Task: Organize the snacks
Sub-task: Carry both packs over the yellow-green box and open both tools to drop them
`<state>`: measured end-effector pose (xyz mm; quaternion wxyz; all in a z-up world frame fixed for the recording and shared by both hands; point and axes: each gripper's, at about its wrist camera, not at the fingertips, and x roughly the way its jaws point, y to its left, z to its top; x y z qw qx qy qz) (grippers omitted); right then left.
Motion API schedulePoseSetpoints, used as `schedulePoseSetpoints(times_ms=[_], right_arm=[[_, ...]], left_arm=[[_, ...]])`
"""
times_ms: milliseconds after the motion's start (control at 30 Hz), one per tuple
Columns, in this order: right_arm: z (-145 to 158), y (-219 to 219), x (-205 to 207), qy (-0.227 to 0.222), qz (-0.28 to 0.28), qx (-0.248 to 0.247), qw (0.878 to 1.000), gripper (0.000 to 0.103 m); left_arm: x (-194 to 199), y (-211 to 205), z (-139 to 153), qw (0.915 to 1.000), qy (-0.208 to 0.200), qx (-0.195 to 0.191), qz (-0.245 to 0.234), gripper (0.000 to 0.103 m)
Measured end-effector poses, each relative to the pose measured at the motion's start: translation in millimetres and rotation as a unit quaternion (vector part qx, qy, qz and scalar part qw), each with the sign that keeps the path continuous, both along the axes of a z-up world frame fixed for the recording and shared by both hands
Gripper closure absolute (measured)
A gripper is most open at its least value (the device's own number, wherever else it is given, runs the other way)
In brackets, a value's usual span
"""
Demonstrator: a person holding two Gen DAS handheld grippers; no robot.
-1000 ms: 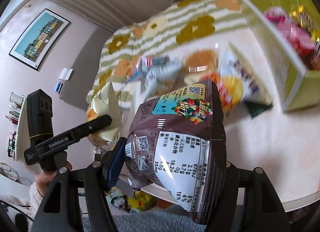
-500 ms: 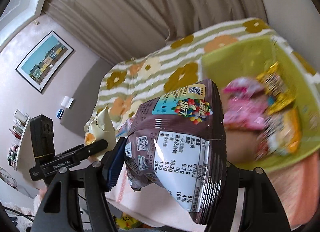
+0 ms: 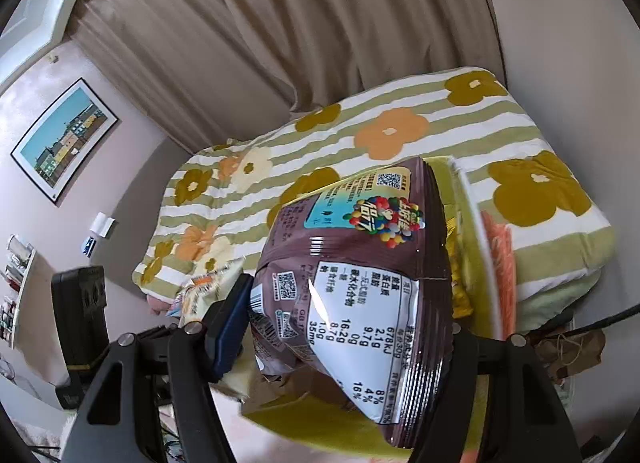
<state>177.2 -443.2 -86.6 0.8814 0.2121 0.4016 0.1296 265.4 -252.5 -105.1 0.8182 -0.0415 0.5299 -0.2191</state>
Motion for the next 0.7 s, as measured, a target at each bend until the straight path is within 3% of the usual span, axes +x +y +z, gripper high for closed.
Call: schedulePoseSetpoints(times_ms=[300, 333, 367, 433, 700], right_arm=[[-30, -27, 23, 0.037, -0.003, 0.014, 0.999, 0.039], [-32, -27, 25, 0.040, -0.003, 0.016, 0.999, 0.039], [-34, -28, 26, 0.044, -0.002, 0.018, 0.999, 0.039], [-36, -28, 28, 0.045, -0.001, 0.017, 0.999, 0.039], [-40, -21, 32, 0.055, 0.005, 0.016, 0.998, 0.039]], left_arm=[[-4, -45, -44, 0.9964, 0.017, 0.073, -0.038, 0.040], [-7, -48, -45, 0.9957, 0.016, 0.081, -0.043, 0.034], [-9, -49, -46, 0.9950, 0.013, 0.088, -0.045, 0.018], [-13, -51, -45, 0.9936, -0.003, 0.104, -0.046, 0.001], [-17, -32, -31, 0.9950, -0.012, 0.093, -0.035, 0.001]])
